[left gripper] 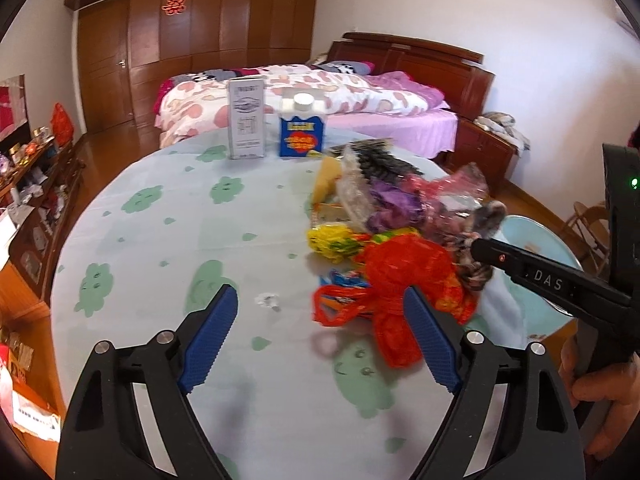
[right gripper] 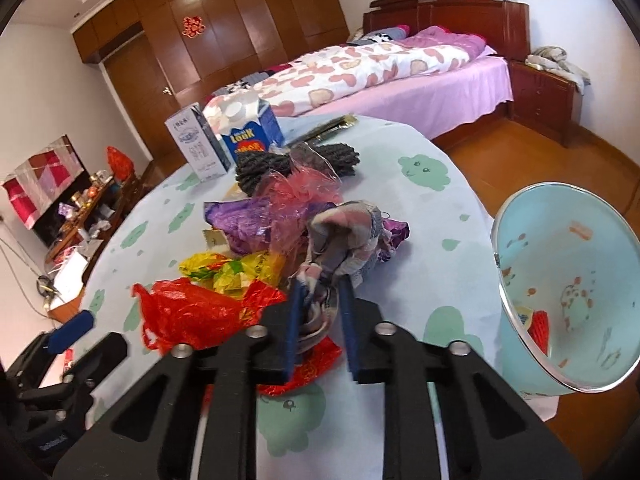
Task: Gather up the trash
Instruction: 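Grasp the plaid cloth with the right tool while the left tool grasps the red plastic bag, then carry the plaid cloth and red plastic bag toward the bin with both tools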
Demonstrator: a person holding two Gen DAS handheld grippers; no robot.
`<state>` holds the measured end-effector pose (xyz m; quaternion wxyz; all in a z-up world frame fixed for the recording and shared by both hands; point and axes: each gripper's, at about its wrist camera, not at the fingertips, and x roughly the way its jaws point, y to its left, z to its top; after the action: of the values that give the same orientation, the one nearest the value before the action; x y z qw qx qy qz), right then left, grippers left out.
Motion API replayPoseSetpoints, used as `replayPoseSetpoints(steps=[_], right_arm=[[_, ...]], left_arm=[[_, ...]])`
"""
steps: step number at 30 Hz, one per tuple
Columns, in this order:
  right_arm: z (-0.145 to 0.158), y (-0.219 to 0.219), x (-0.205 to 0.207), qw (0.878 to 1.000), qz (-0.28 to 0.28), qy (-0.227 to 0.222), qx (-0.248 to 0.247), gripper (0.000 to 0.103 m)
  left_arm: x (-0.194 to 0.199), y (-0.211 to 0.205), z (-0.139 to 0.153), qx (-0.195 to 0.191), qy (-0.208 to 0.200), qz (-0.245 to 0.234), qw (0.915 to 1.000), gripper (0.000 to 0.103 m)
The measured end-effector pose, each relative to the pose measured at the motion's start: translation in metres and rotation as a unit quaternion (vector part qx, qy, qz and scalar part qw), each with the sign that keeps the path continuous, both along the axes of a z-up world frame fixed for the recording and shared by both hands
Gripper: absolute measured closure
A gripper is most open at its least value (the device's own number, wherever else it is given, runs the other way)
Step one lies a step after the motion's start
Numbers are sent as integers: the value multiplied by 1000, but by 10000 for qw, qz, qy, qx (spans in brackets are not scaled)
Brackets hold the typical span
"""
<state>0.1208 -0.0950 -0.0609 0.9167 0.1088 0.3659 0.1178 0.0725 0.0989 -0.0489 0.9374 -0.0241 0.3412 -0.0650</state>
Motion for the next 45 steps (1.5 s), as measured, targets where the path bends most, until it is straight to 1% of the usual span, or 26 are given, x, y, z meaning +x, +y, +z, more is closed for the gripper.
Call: replayPoseSetpoints(steps=[2, 6, 8, 10, 11, 12, 13, 14, 16, 18, 19, 20, 22, 23, 24, 25, 26, 27, 29, 30, 37, 40, 45], right_arm=[[5, -3, -6, 9999, 71, -98, 0, 93], [15, -9, -19, 9994, 137, -307, -96, 95], [15, -16, -23, 9996, 59, -276, -83, 95], [13, -27, -25, 9997, -120, -196, 59, 94], [11, -31, -25, 9996, -214, -173, 79, 90], [9, -34, -24, 9994, -320, -152, 66, 85], [8, -36, -23, 9991, -382, -140, 85, 71], [7, -38, -22, 9987, -465, -113, 147, 59], [5, -40, -19, 9981, -535, -69, 299, 55], [4, -37, -13, 9981, -529, -73, 313, 48], [3, -30, -7, 9983, -507, -78, 274, 37], [1, -27, -4, 9986, -477, -37, 236, 30], [-7, -19, 5, 9990, -393, 176, 141, 30], [-13, -17, 9, 9988, -351, 304, 181, 38], [-15, -17, 9, 9986, -333, 357, 214, 49], [-19, -18, 9, 9984, -250, 416, 302, 69], [-19, -18, 10, 9983, -218, 434, 322, 80], [-18, -18, 9, 9983, -209, 436, 319, 80], [-13, -20, 3, 9988, -226, 309, 318, 83], [-11, -20, 1, 9989, -218, 265, 328, 83], [17, -31, -33, 9995, -87, -230, 220, 83], [27, -32, -49, 9989, 16, -452, 92, 83], [43, -33, -68, 9965, 25, -823, -108, 83]], left_arm=[[0, -6, 0, -17, 11, -99, 9999, 23], [2, -20, -6, -122, 177, -229, 9995, 23], [4, -26, -10, -163, 273, -274, 9991, 23], [4, -32, -13, -121, 312, -298, 9990, 23], [4, -34, -14, -86, 313, -288, 9991, 23], [5, -36, -16, -49, 315, -278, 9991, 26], [7, -37, -18, -36, 345, -271, 9990, 28], [8, -38, -19, -42, 374, -264, 9989, 31], [12, -37, -23, -102, 465, -238, 9986, 32], [14, -37, -28, -182, 554, -249, 9980, 36], [15, -38, -30, -214, 607, -268, 9976, 36], [16, -39, -32, -238, 652, -290, 9972, 36], [18, -39, -37, -250, 722, -281, 9967, 37], [19, -37, -39, -269, 734, -246, 9966, 42], [19, -35, -39, -306, 736, -235, 9965, 51], [20, -32, -39, -371, 749, -216, 9963, 56], [20, -26, -39, -464, 750, -179, 9959, 62], [20, -23, -37, -524, 726, -149, 9959, 67], [17, -19, -34, -577, 659, -118, 9961, 74], [15, -16, -31, -589, 592, -100, 9965, 75], [-3, -1, -10, -396, 231, 148, 9988, 75], [-9, 3, -1, -436, 166, 240, 9986, 76], [-17, -3, 16, -417, -47, 177, 9990, 76]])
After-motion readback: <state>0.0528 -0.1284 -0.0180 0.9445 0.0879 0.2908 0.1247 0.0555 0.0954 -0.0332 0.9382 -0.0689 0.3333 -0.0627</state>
